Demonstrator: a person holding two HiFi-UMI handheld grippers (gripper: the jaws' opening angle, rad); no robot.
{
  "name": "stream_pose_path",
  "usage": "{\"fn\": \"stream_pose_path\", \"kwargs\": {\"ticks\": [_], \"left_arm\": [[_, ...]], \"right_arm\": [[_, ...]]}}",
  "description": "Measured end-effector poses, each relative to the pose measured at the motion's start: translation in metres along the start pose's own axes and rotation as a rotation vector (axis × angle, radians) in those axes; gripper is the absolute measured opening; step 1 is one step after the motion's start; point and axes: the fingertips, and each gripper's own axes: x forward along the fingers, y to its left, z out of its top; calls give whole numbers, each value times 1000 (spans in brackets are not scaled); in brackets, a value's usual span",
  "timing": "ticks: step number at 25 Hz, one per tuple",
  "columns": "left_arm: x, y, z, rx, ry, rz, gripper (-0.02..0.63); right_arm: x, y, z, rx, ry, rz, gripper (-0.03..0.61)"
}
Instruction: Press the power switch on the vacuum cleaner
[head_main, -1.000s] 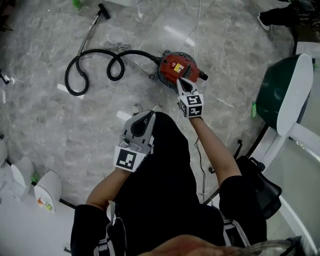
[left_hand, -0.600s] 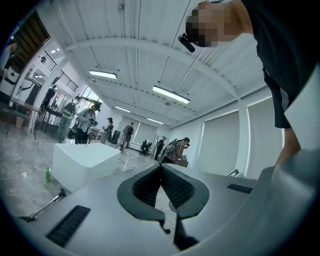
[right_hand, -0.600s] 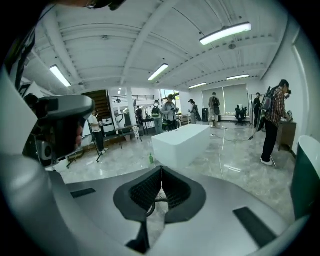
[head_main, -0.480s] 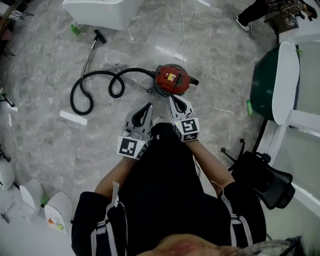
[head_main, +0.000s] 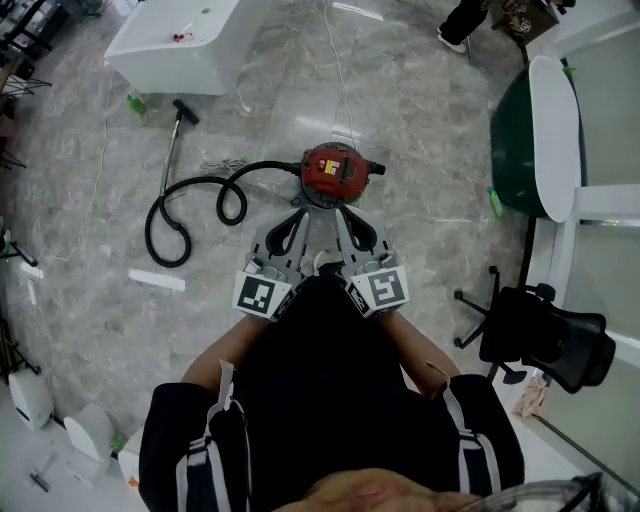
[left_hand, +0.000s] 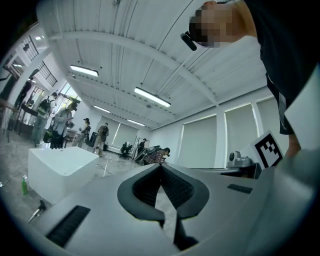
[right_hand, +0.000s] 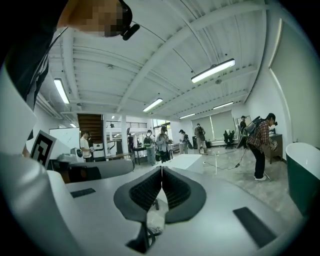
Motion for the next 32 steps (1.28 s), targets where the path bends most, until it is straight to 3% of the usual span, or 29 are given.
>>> {"fn": "stream_pose_path", "kwargs": {"ticks": [5,15,32], "left_arm": [[8,-16,0,35,-7,-73,18],[14,-31,8,53,-14,-109,18],[-3,-36,17,39,-53,-103,18]], "right_arm": [[-17,-7,23,-8,-69,-78,17],[-36,-5,33,-61,-92,-148,15],[-29,22,36,-79,-109,-124,15]]}}
